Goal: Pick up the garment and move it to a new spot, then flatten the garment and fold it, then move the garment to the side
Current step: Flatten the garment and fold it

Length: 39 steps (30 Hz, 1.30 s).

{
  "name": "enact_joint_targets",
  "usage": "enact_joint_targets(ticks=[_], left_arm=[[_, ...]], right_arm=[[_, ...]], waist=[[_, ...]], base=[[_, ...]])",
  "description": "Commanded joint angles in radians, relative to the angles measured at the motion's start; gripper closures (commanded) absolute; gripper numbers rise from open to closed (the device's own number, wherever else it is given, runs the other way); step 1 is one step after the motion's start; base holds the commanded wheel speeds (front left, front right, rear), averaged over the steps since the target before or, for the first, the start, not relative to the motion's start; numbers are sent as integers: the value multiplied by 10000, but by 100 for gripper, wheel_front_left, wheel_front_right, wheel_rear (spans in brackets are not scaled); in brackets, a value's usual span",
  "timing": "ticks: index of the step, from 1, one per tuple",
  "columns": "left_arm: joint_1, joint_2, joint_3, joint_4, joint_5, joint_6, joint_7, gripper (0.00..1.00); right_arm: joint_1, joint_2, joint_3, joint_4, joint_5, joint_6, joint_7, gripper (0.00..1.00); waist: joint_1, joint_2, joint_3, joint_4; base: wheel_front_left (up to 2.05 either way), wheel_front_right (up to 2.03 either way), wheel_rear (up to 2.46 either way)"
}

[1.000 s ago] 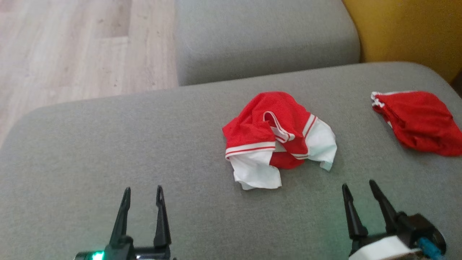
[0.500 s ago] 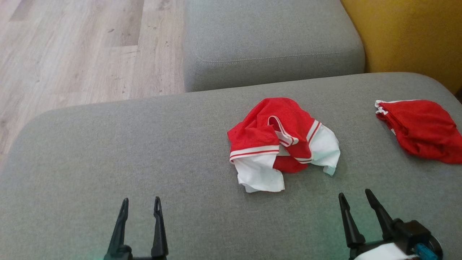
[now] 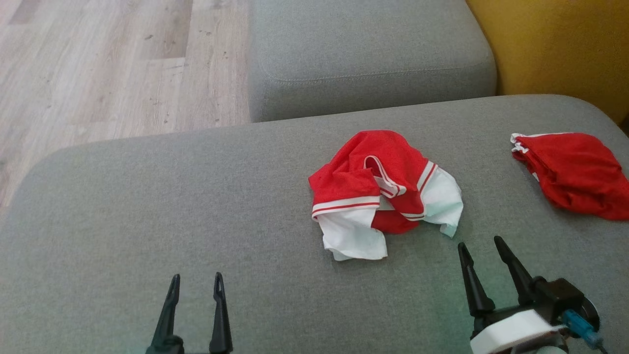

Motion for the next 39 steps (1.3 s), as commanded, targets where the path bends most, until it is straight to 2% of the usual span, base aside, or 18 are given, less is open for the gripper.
enact_joint_targets(ticks=[1,19,24,32,35,39], left_arm=[[-502,-16,230,-268,-20,4,-80,0],[-637,-16,-80,-174,-6,9,-80,0],[-957,-16,-383,-106,42,-154,-80,0],[-2725,-16,-1611,632,274,-588,-80,0],[-3850,-16,-2440,1396,389,-706,-80,0],[-5485,-16,-3570,2724,453,-658,-80,0]], right_arm=[[-526,-154,227,-270,60,67,-36,0],[-628,-167,260,-220,80,67,-36,0],[-676,-218,322,-298,99,67,-36,0],[-963,-371,608,-470,171,67,-36,0],[-1177,-450,727,-573,216,67,-36,0],[-1574,-480,942,-703,288,67,-36,0]], waist=[[0,0,4,6],[0,0,114,6],[0,0,325,-96],[0,0,958,-640],[0,0,1328,-1006],[0,0,1885,-1631]], base=[[0,0,0],[0,0,0],[0,0,0],[0,0,0],[0,0,0],[0,0,0]])
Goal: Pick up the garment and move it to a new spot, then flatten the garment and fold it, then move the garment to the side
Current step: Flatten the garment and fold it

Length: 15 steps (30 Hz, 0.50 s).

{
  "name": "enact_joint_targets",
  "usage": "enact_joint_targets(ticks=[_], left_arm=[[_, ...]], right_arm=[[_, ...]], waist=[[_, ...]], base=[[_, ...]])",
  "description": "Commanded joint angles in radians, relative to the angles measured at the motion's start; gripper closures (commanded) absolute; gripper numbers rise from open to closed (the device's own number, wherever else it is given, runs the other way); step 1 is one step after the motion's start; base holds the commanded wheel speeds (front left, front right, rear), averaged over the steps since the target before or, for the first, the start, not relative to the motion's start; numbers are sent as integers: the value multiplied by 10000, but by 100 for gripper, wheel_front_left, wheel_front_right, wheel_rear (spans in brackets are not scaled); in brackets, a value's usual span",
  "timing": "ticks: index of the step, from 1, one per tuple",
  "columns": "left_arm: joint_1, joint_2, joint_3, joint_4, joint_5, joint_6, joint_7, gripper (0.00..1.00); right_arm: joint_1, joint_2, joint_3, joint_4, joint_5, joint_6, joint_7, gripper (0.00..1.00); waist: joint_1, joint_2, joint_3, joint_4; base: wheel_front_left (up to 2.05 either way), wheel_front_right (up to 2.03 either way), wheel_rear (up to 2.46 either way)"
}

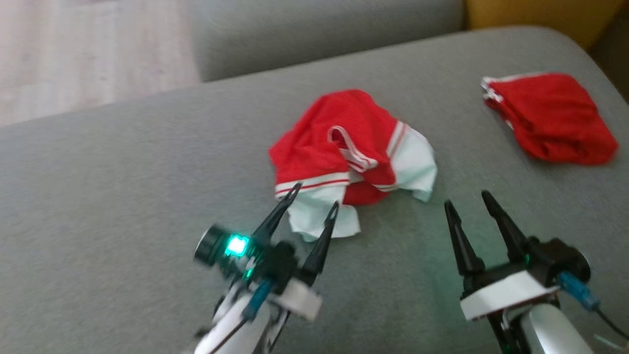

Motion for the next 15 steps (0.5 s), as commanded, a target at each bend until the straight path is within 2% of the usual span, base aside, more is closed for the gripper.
enact_joint_targets(ticks=[1,8,15], left_arm=[[-752,-7,103,-39,99,112,-64,0],[-2827,-7,-935,2488,219,1244,378,0],[-3704,-7,-1267,4383,480,2465,801,0]], right_arm=[[-441,-137,258,-372,74,67,-36,0],[-840,-121,453,-403,248,67,-36,0],[-808,-97,383,-335,307,67,-36,0]], waist=[[-3,0,506,-568],[-3,0,1076,-1562],[-3,0,1134,-1911]], base=[[0,0,0],[0,0,0],[0,0,0]])
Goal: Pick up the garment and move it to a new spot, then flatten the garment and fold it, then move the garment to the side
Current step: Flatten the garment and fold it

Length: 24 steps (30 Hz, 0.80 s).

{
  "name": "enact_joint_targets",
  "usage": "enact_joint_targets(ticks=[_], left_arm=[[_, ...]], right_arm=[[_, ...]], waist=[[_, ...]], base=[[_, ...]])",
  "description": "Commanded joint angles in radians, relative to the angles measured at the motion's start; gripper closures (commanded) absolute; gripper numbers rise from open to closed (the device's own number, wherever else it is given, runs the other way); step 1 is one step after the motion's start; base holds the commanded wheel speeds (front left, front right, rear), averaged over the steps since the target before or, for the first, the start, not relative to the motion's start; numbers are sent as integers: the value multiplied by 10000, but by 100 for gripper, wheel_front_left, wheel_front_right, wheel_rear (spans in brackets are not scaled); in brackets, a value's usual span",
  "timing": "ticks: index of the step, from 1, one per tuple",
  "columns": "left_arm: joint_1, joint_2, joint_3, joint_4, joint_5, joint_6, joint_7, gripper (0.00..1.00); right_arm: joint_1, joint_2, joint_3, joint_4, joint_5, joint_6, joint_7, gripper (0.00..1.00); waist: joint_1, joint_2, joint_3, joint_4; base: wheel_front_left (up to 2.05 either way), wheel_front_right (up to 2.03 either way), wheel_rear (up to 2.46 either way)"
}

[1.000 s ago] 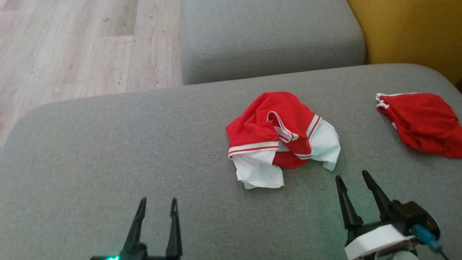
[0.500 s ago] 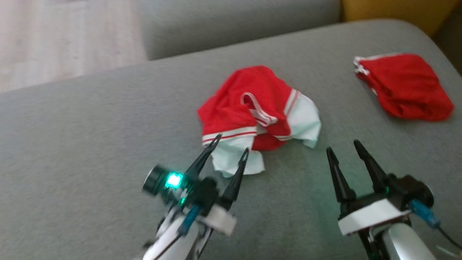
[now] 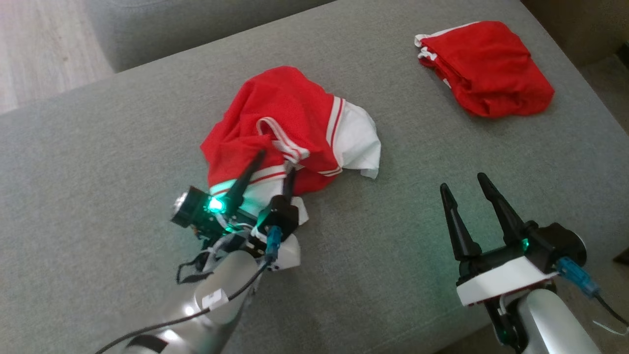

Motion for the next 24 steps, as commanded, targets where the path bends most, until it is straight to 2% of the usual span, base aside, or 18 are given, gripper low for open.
enact_joint_targets(ticks=[1,3,4,5,6,9,11,15,19,24], left_arm=[[-573,64,217,-22,81,169,18,0],[-701,73,217,323,87,237,-24,0],[-744,80,236,470,53,231,-41,17],[-785,98,254,594,32,250,-83,71],[-807,114,252,733,9,229,-90,100],[-841,110,341,923,-220,53,-229,100],[-835,100,438,792,-505,-218,-438,100],[-872,74,672,-84,-1581,-1279,-726,100],[-1537,68,251,-1480,-2633,-2166,-796,100],[-3060,67,-101,-2351,-3506,-2590,-756,100]], right_arm=[[-238,-49,142,-262,64,67,-36,0],[-239,-14,153,-242,56,67,-36,0],[-247,8,164,-239,54,67,-36,0],[-255,27,179,-237,55,67,-36,0],[-260,45,193,-234,55,67,-36,0],[-247,93,193,-233,42,67,-36,0],[-220,114,193,-225,28,67,-36,0],[-202,168,236,-197,16,67,-36,0],[-266,244,300,-196,23,67,-36,0],[-331,323,283,-217,31,67,-36,0]], waist=[[-1,0,13,-40],[-1,0,-12,-68],[-1,0,-31,-79],[-1,0,-60,-92],[-1,0,-99,-101],[-1,0,-193,-107],[-1,0,-253,-105],[-1,0,-371,-155],[-1,0,-406,-296],[-1,0,-410,-399]], base=[[0,0,0],[0,0,0],[0,0,0],[0,0,0],[0,0,0],[0,0,0],[0,0,0],[0,0,0],[0,0,0],[0,0,0]])
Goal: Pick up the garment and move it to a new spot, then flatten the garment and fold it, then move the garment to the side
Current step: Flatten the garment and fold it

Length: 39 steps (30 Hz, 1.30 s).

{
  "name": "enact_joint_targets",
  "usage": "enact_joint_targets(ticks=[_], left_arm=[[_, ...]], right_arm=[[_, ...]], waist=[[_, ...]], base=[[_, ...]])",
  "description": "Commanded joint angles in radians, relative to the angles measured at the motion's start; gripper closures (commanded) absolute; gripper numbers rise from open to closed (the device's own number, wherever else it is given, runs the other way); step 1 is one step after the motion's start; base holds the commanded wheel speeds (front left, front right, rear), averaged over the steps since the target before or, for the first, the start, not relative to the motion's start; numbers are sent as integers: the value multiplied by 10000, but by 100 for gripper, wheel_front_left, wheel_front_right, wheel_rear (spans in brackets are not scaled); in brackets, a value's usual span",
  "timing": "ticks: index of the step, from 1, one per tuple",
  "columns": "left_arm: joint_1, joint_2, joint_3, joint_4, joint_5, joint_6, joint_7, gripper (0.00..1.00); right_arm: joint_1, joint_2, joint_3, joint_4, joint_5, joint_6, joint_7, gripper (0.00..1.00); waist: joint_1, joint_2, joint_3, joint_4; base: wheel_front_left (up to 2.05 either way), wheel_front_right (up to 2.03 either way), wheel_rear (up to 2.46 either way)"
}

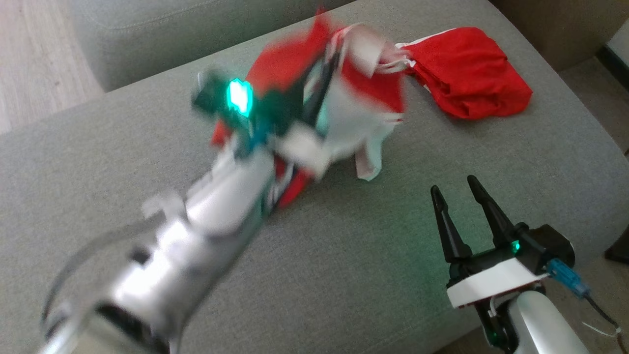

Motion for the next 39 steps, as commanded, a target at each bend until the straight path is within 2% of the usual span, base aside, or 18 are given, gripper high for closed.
enact_joint_targets(ticks=[1,5,8,11,14,19,20,21,24,27,30,32,34,39], left_arm=[[-1304,78,273,-537,-280,-31,-57,100],[-3249,77,450,-905,-1037,1,-86,100],[-4445,77,1071,-867,-1506,252,-143,100],[-4749,161,1851,-537,-1939,440,-166,100],[-3763,618,2235,12,-2473,508,77,100],[-314,1563,2277,763,-3245,307,468,100],[350,1658,2330,902,-3364,313,335,75],[897,1776,2314,1091,-3349,385,221,0],[2012,1882,2383,1353,-3170,657,-95,0],[2562,1942,2392,997,-2538,1057,-171,0],[2835,2200,2245,-205,-1099,1802,-178,0],[2927,2269,1967,-1110,-126,2152,-180,0],[2791,2255,1104,-1797,1108,2187,-181,0],[1802,1853,-274,-1226,2423,1801,250,0]], right_arm=[[-333,53,185,-308,-14,67,-36,0],[-231,116,76,-310,-58,67,-36,0],[-122,110,-43,-299,-82,67,-36,0],[-31,70,-135,-307,-101,67,-36,0],[110,45,-303,-356,-161,67,-36,0],[258,24,-531,-557,-229,67,-36,0],[268,0,-553,-597,-228,67,-36,0],[265,-24,-559,-626,-226,67,-36,0],[245,-100,-574,-674,-198,67,-36,0],[250,-152,-613,-706,-171,67,-36,0],[230,-159,-589,-782,-163,67,-36,0],[214,-161,-551,-841,-139,67,-36,0],[175,-136,-484,-895,-97,67,-36,0],[-12,-81,-359,-878,8,67,-36,0]], waist=[[0,0,-16,-24],[0,0,-127,52],[0,0,-273,257],[0,0,-460,562],[0,0,-671,917],[0,0,-593,1454],[0,0,-518,1559],[0,0,-445,1644],[0,0,-276,1851],[0,0,-170,2000],[0,0,7,2031],[0,0,139,1986],[0,0,371,1781],[0,0,776,1206]], base=[[0,0,0],[0,0,0],[0,0,0],[0,0,0],[0,0,0],[0,0,0],[0,0,0],[0,0,0],[0,0,0],[0,0,0],[0,0,0],[0,0,0],[0,0,0],[0,0,0]])
